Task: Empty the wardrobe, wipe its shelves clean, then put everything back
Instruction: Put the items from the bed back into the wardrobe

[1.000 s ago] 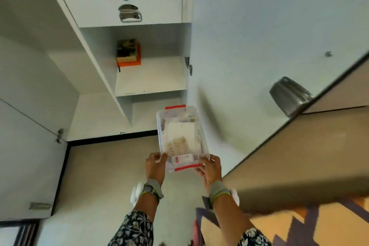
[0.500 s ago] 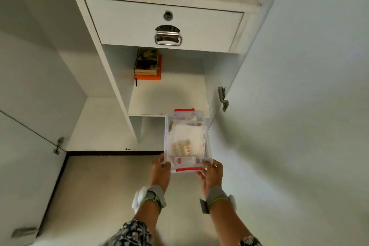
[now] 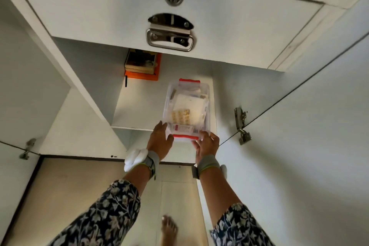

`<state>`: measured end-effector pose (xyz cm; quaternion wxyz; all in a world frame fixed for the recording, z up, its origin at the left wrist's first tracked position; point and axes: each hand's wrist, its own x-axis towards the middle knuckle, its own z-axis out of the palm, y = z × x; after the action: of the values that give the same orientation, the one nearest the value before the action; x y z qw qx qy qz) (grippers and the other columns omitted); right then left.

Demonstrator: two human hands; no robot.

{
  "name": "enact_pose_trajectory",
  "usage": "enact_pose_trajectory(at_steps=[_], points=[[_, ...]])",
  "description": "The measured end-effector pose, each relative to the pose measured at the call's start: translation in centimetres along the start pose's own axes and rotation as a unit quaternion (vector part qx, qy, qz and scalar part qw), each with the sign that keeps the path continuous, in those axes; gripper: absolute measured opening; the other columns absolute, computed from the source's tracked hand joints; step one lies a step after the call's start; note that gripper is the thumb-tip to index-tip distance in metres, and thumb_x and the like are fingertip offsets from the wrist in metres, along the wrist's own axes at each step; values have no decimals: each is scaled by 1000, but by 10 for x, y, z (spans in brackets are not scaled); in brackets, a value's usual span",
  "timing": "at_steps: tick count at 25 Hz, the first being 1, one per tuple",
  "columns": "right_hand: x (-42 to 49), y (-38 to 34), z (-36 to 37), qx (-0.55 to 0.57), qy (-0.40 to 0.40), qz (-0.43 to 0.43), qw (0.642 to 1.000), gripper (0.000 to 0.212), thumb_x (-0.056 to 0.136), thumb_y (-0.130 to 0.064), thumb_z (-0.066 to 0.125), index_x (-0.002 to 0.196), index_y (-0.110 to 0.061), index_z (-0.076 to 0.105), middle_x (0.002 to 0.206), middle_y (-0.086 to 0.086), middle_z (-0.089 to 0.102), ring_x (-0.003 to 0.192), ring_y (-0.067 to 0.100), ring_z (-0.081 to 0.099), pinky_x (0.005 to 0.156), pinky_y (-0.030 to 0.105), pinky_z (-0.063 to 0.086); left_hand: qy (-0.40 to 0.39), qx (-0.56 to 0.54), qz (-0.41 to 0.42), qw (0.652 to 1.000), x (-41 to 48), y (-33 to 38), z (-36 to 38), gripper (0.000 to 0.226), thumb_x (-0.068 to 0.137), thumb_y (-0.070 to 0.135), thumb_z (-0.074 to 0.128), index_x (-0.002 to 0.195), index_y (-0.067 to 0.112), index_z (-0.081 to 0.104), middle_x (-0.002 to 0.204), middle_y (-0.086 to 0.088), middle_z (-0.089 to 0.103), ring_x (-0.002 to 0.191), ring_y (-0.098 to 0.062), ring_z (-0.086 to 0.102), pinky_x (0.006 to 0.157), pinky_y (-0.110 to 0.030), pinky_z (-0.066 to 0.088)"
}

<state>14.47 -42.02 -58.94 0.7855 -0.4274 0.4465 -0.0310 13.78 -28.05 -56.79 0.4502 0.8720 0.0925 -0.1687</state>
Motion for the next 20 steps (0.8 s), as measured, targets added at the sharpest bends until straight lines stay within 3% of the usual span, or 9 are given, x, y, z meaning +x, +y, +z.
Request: enact_pose_trajectory(at_steps=[3, 6, 9, 11, 13, 15, 17, 18, 20], points=[[41, -1, 16, -13, 13, 0, 1000, 38, 82, 1, 55, 118, -11, 50, 124, 19, 59, 110, 38, 60, 53, 27, 55, -14, 59, 22, 998, 29, 3, 10, 54, 98, 17, 44, 148, 7, 24, 159, -9, 6, 145, -25, 17, 117, -30, 16], [75, -4, 36, -32, 4, 0, 999, 35, 84, -3, 54, 119, -5, 52, 122, 22, 59, 106, 37, 61, 56, 29, 56, -1, 101, 46, 994, 56, 4, 21, 59, 98, 17, 43, 150, 8, 15, 159, -9, -7, 147, -25, 11, 116, -28, 16], [101, -15, 60, -33, -8, -12, 999, 31, 88, -4, 52, 119, -4, 53, 113, 20, 62, 90, 29, 61, 59, 29, 54, 0, 162, 60, 985, 82, 8, 31, 70, 98, 15, 42, 151, 6, -2, 157, -10, -21, 147, -25, -4, 116, -28, 19], [117, -22, 74, -22, -10, -31, 999, 36, 89, -6, 50, 125, -7, 49, 117, 17, 59, 92, 28, 61, 68, 33, 55, -8, 196, 76, 978, 99, 14, 38, 73, 96, 11, 41, 149, 4, -10, 156, -11, -23, 146, -26, -11, 117, -31, 17], [127, -21, 81, -141, 1, -114, 983, 50, 88, -10, 54, 136, -11, 39, 133, 14, 48, 114, 31, 55, 90, 41, 52, -20, 234, 81, 969, 117, 24, 42, 77, 94, 9, 42, 147, 1, -13, 156, -14, -22, 146, -30, -14, 120, -35, 10], [126, -16, 84, -349, 3, -271, 897, 58, 89, -10, 58, 141, -11, 32, 142, 14, 31, 128, 24, 40, 102, 35, 44, -23, 254, 62, 965, 136, 33, 43, 81, 94, 12, 44, 146, -2, -16, 155, -18, -22, 145, -33, -15, 119, -36, 5], [126, -10, 85, -490, -30, -416, 765, 58, 88, -12, 60, 140, -12, 34, 145, 13, 25, 135, 24, 28, 105, 35, 41, -32, 264, 47, 963, 151, 43, 39, 82, 95, 21, 44, 145, -4, -16, 155, -20, -21, 145, -35, -15, 119, -37, 4], [128, -9, 87, -538, -44, -445, 715, 57, 87, -14, 59, 140, -12, 35, 147, 13, 25, 139, 28, 22, 108, 39, 40, -35, 274, 51, 960, 160, 46, 37, 82, 96, 26, 43, 146, -5, -15, 155, -21, -21, 145, -36, -14, 119, -38, 4], [140, -13, 92, -586, -58, -438, 679, 58, 90, -15, 56, 143, -12, 32, 151, 13, 28, 141, 32, 25, 108, 45, 40, -57, 306, 59, 948, 176, 55, 31, 85, 95, 28, 45, 146, -5, -14, 154, -22, -21, 145, -36, -14, 119, -41, 6]])
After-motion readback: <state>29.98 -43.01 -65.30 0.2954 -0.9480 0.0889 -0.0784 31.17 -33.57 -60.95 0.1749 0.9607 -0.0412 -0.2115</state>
